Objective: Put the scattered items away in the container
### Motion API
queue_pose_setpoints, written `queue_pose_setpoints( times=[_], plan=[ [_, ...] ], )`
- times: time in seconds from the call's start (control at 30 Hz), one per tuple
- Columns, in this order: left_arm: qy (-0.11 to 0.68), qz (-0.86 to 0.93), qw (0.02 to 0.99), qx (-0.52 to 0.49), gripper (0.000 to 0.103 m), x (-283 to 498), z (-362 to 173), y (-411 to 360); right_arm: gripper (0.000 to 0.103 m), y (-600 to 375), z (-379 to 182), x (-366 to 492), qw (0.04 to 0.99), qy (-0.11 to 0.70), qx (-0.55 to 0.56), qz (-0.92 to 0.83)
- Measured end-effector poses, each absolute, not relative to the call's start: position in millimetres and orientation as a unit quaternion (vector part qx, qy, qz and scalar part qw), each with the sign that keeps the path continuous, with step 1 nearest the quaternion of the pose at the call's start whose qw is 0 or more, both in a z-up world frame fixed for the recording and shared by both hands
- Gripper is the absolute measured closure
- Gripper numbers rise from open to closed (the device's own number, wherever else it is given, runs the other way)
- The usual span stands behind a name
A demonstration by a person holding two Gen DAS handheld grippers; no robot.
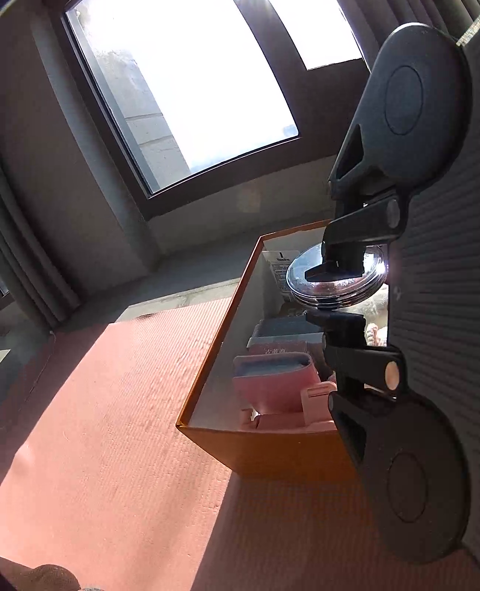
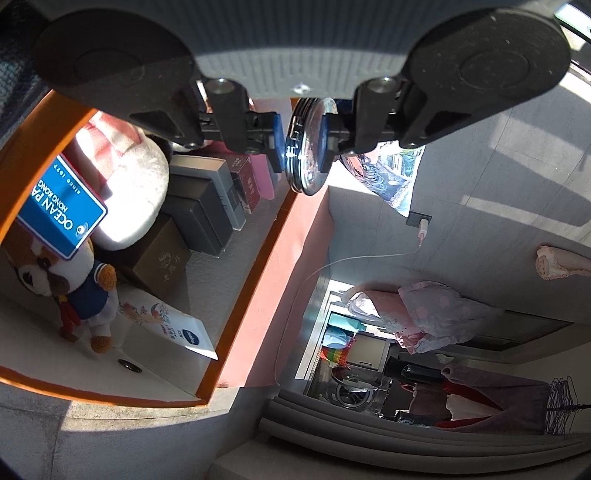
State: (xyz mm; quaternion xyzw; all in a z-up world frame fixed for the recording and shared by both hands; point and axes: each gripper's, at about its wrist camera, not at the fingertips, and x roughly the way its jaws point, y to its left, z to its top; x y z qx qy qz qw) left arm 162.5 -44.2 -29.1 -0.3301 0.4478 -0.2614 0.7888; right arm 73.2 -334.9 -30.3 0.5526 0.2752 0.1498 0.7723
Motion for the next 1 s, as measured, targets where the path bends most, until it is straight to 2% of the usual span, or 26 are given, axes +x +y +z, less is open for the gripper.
queue_pose_setpoints(
  times=[0.63,1.0],
  plan=[
    [0.445,-0.236,0.807,-0.308,0.085,152,-20,-43,0.088,-360,-33,130,0.818,0.289,0.495,-0.044],
    [0.439,-0.221,0.819,-0.296,0.085,146,-16,-38,0.085,-353,-44,142,0.824,0.334,0.448,-0.089]
  ],
)
